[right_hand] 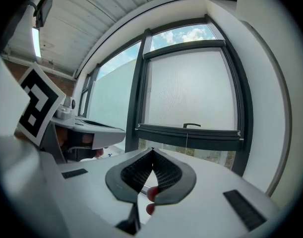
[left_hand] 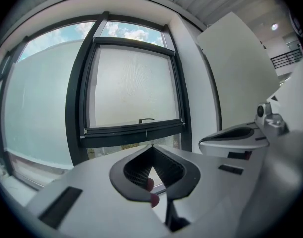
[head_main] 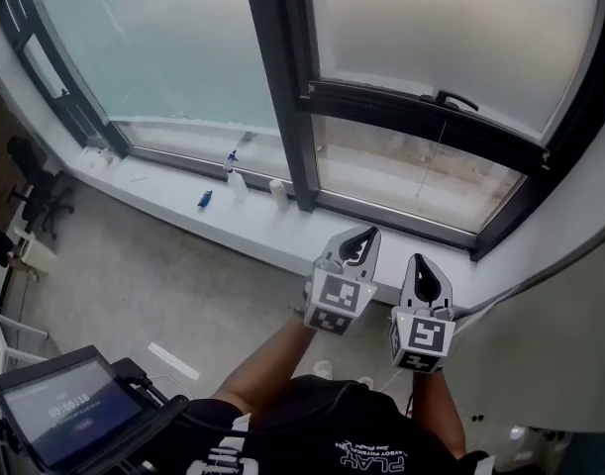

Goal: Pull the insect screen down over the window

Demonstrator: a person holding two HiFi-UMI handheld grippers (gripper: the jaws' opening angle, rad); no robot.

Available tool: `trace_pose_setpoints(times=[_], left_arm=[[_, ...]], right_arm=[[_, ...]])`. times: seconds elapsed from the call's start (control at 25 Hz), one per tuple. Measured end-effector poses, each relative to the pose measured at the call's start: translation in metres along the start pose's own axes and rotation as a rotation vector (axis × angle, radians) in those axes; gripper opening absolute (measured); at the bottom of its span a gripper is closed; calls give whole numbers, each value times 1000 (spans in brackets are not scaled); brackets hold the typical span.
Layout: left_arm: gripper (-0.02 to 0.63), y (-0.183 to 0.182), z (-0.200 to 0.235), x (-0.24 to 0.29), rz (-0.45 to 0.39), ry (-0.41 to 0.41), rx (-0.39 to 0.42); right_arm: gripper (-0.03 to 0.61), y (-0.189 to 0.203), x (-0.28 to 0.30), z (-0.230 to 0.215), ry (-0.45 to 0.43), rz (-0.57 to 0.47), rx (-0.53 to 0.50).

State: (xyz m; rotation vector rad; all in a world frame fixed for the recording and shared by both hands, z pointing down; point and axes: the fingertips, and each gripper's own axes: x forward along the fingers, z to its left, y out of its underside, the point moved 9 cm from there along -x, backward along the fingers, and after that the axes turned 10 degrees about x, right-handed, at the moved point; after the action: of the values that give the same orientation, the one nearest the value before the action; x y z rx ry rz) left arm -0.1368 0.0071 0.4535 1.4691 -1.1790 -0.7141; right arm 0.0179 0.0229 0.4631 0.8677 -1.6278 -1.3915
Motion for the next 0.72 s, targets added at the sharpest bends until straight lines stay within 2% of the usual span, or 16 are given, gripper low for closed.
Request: trace_pose_setpoints(times=[0.32,0.48,0.72], left_arm=[[3,3,-26,-35,4,-6,-13],[3,-2,-18,-45,11,5,-1],[3,7,-10,-57,-5,-26,-5]], right_arm=[[5,3,-35,-6,21,-7,11],[5,0,-39,7,47,13,12],[5,12,-42,11,67,-1,-11]])
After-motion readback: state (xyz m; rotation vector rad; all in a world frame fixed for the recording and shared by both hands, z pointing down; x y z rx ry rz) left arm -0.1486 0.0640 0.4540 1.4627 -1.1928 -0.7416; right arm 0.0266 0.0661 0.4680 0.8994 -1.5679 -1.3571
